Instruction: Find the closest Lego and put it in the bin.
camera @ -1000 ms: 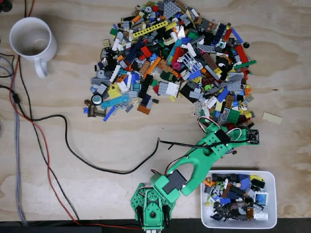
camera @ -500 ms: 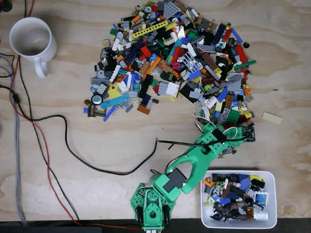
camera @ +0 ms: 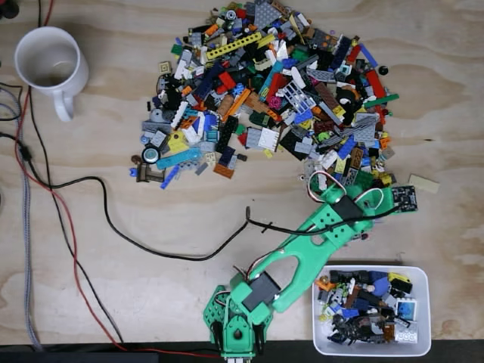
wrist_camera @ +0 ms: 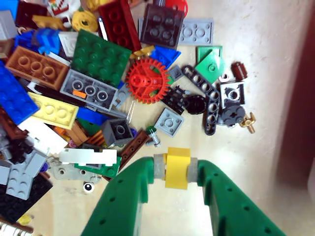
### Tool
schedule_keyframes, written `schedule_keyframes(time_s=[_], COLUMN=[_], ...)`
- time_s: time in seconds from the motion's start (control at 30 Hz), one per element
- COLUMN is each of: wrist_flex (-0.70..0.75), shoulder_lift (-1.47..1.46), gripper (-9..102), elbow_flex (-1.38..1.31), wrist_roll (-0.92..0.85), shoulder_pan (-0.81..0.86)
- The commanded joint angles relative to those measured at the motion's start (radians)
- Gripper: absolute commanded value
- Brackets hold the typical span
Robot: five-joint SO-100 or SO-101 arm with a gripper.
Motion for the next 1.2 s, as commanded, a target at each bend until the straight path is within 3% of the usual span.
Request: schedule_keyframes(time_s=[0.0, 0.3, 0.53, 0.7, 0.87, 1.03, 1.17], wrist_flex=[0.028, -0.012, -0.031, -0.094, -0.164, -0.235, -0.426], shoulder_lift=[0.127, 0.242, 0.35, 0.391, 0.422, 0.494, 0.692], gripper=[2, 2, 3, 18, 20, 17, 19], elbow_flex=[-0.092, 0.02, 0.146, 0.19, 0.178, 0.213, 0.471], wrist_roll=[-0.143, -0.331, -0.416, -0.408, -0.434, -0.526, -0.65], shoulder_pan=[0.229, 0.584, 0.675, 0.666, 0.508, 0.166, -0.141])
